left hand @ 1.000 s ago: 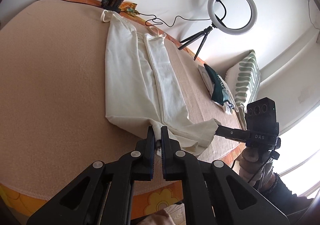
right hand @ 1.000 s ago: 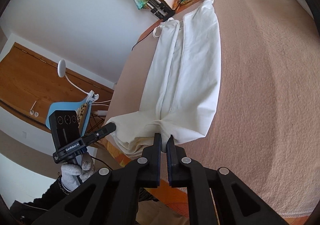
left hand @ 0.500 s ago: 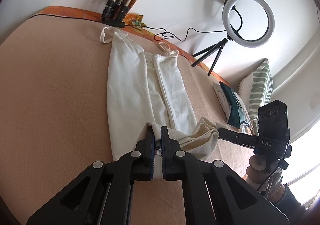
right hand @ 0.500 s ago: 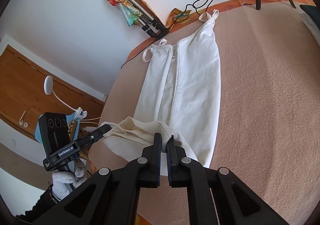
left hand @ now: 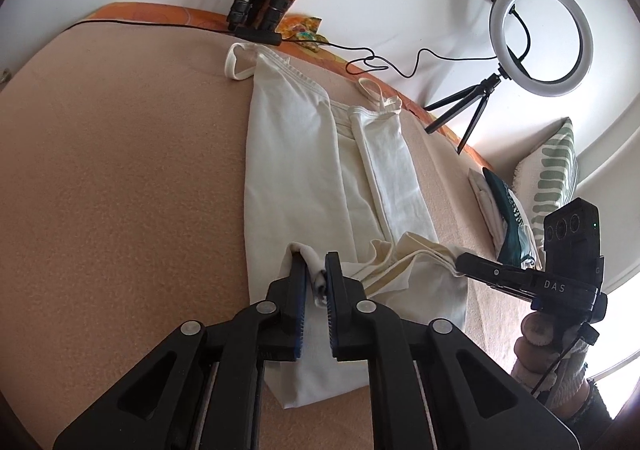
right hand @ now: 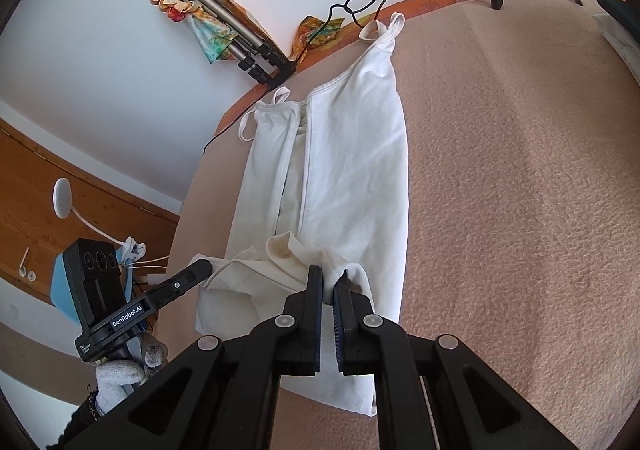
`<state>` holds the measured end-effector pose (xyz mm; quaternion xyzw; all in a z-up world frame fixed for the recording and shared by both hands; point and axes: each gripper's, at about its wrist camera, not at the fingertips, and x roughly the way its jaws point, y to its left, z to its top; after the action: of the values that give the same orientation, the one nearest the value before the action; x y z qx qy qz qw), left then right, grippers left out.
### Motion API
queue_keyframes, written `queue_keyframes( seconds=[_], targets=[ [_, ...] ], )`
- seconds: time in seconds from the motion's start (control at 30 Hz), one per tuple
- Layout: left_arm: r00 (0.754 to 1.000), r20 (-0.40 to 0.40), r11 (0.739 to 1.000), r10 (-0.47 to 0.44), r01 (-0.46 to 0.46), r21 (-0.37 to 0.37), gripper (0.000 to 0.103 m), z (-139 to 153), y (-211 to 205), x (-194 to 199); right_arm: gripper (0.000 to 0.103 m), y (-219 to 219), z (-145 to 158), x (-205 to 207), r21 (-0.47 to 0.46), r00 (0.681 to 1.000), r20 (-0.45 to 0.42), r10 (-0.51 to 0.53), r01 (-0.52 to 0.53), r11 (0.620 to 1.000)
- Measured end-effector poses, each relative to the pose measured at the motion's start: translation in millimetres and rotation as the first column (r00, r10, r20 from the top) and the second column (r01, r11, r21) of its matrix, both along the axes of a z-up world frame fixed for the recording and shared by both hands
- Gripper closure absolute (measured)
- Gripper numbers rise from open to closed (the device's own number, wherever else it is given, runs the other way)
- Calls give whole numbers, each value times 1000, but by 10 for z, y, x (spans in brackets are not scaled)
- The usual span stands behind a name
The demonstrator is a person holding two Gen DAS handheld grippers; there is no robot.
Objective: Fold small clothes
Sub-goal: 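Lift the hem with both tools, fold it toward the straps, and release, then move both open tools to the strap end of the camisole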
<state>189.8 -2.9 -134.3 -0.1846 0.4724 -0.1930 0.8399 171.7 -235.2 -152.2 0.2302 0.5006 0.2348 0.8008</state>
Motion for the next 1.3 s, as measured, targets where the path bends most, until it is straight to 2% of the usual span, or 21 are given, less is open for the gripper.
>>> queue_keyframes(
  seconds=[0.03,0.07,0.1,0.13,0.27,0.4,0.5,0.63,0.77,0.8,0.87,0.93,1.0,1.07,1.17,1.3],
  targets=[
    [1000,-5,1000,7,-7,16,85,17,8,2,94,-10,22,2,-6,1000,4,-3,3,1000],
    [1000,-2,1000,14,-14,23,84,42,23,-7,84,-29,48,3,-13,1000,9,-7,7,1000],
    [1000,16,999,19,-20,27,81,77,45,-32,66,-52,88,-5,-20,1000,23,-13,13,1000],
    [999,37,999,19,-21,41,80,117,61,-68,64,-72,137,-23,-35,999,50,-20,22,999],
    [997,75,996,-30,24,92,80,167,68,-190,64,-69,252,-102,-115,994,104,18,-6,993],
    [997,43,991,-64,59,122,80,66,28,-257,65,6,130,-167,-167,996,66,56,-44,985],
    [995,41,981,-93,84,177,80,-5,-53,-302,66,88,21,-213,-227,996,50,78,-65,972],
    [993,37,941,-113,95,325,80,-148,-166,-348,66,221,-43,-293,-354,991,53,119,-93,931],
    [987,86,907,-138,91,411,77,-138,-192,-432,72,236,-79,-369,-452,991,51,128,-91,888],
    [986,105,904,-129,74,421,77,-103,-182,-451,70,222,-54,-384,-463,991,58,118,-78,883],
    [977,156,913,-142,68,403,78,14,-211,-491,69,215,54,-442,-444,986,112,125,-63,894],
    [964,199,933,-177,99,347,79,130,-294,-530,70,284,172,-492,-421,972,168,162,-78,904],
    [946,226,934,-230,150,323,79,180,-446,-562,71,366,238,-530,-400,957,208,201,-104,910],
    [936,229,926,-268,185,330,79,156,-623,-562,73,477,231,-488,-386,948,219,230,-133,913],
    [926,199,905,-322,239,352,79,18,-842,-511,73,553,134,-380,-374,952,202,230,-142,916],
    [930,155,877,-333,245,413,78,-175,-910,-459,74,506,-38,-260,-394,967,155,203,-128,910]
  ],
)
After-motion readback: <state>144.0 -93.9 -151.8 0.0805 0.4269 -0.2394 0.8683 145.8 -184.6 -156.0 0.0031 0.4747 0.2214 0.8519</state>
